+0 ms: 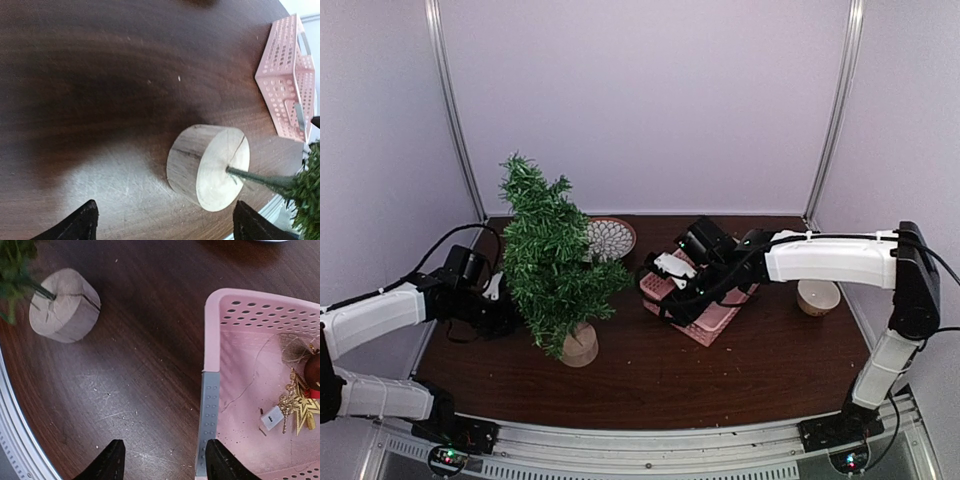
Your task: Decorate the small christmas tree
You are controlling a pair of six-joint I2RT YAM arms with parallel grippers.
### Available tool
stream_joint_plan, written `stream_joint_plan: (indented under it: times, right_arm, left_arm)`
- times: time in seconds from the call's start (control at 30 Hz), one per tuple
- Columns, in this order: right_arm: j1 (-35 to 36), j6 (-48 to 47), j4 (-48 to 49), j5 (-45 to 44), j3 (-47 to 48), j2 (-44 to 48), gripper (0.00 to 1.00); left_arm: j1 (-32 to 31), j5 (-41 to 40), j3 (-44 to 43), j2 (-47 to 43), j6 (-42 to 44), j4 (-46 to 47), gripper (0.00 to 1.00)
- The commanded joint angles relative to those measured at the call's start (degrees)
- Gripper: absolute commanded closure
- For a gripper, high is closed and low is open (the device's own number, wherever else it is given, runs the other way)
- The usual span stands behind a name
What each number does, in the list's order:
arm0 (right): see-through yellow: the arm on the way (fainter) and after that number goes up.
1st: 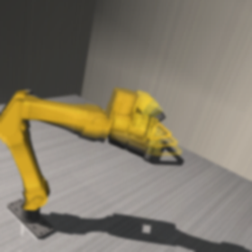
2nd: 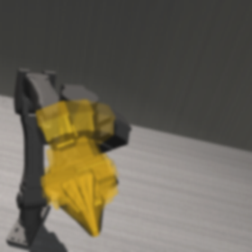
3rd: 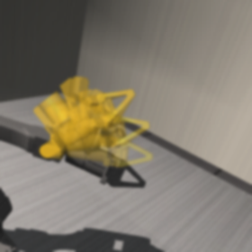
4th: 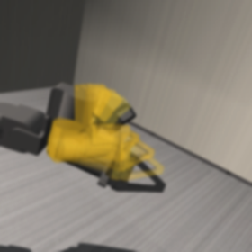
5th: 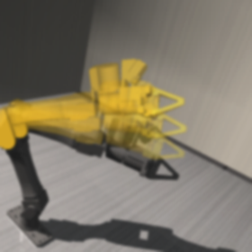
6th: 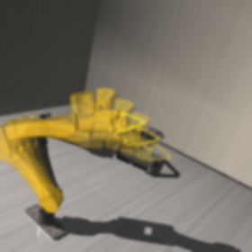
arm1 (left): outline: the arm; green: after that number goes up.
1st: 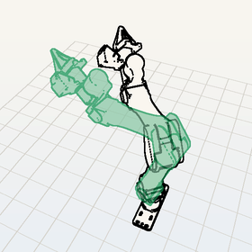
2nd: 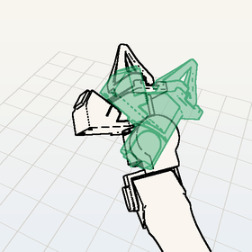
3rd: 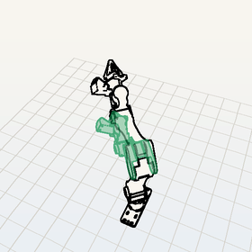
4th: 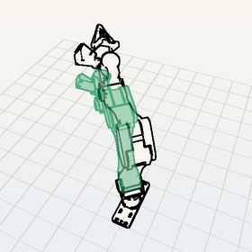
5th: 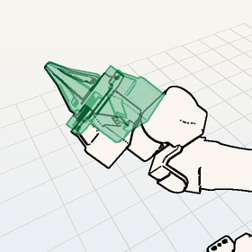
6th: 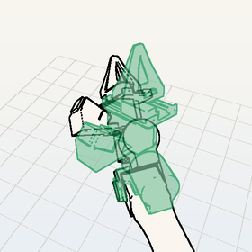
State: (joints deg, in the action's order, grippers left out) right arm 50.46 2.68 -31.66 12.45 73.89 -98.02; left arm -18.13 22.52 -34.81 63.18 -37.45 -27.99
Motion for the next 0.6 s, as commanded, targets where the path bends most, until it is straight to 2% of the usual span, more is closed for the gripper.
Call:
stream_joint_plan:
  times: [0.0,0.27,0.57]
  right_arm:
    - [0.7,-1.4,-2.3,0.5,1.6,-2.7,0.48]
    - [0.6,-1.9,-3.3,-2.3,0.0,-3.3,0.75]
    - [0.1,-1.1,-4.0,-3.9,-5.6,0.7,0.92]
  left_arm:
    - [-2.3,3.0,1.9,-0.9,-2.9,5.3,0.11]
    - [-7.3,2.6,4.7,1.1,-6.8,11.4,0.26]
    - [-10.4,1.3,6.3,6.1,-10.9,18.8,0.39]
